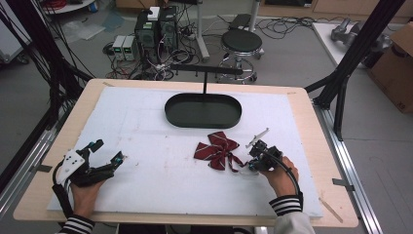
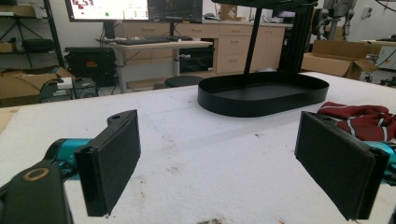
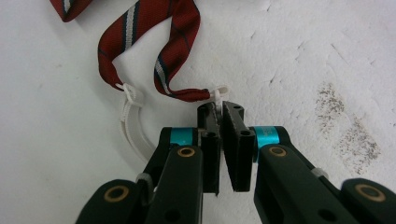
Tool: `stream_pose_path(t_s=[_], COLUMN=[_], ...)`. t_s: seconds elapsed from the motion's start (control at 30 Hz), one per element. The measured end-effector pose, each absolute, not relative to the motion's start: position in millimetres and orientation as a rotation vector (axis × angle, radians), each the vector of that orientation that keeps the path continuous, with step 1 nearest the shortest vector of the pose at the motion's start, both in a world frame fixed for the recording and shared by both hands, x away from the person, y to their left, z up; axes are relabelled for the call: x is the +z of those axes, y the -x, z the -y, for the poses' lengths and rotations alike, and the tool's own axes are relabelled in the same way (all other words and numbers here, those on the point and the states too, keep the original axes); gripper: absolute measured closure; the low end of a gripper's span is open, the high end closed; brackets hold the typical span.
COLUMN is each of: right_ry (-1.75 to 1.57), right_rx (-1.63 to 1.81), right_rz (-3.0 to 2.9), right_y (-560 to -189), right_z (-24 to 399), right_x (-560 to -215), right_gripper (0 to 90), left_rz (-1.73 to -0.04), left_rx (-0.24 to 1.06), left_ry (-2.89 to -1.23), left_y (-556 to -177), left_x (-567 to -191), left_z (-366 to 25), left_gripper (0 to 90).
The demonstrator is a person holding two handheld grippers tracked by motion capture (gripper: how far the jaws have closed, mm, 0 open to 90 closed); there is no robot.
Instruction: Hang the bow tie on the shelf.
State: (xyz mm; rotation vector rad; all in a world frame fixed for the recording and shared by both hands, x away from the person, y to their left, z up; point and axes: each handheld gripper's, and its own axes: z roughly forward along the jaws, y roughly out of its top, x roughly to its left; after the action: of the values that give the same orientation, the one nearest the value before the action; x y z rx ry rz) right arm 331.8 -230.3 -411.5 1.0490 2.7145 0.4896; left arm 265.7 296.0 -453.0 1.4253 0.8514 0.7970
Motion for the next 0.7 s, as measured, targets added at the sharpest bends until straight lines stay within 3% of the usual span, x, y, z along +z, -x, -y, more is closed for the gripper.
stream_pose_path(t_s=[0.7], right_ry=[-0.999], right_rx=[0.855], right_rz=[-2.544], right_y=[-324], right_z=[237], right_x=[-388], right_gripper=[86.1], left_rz=[-0.852], left_rx=[0.797], left_ry=[-1.423], left_y=[-266], left_x=[-453], left_z=[-296], left_gripper=[14.8])
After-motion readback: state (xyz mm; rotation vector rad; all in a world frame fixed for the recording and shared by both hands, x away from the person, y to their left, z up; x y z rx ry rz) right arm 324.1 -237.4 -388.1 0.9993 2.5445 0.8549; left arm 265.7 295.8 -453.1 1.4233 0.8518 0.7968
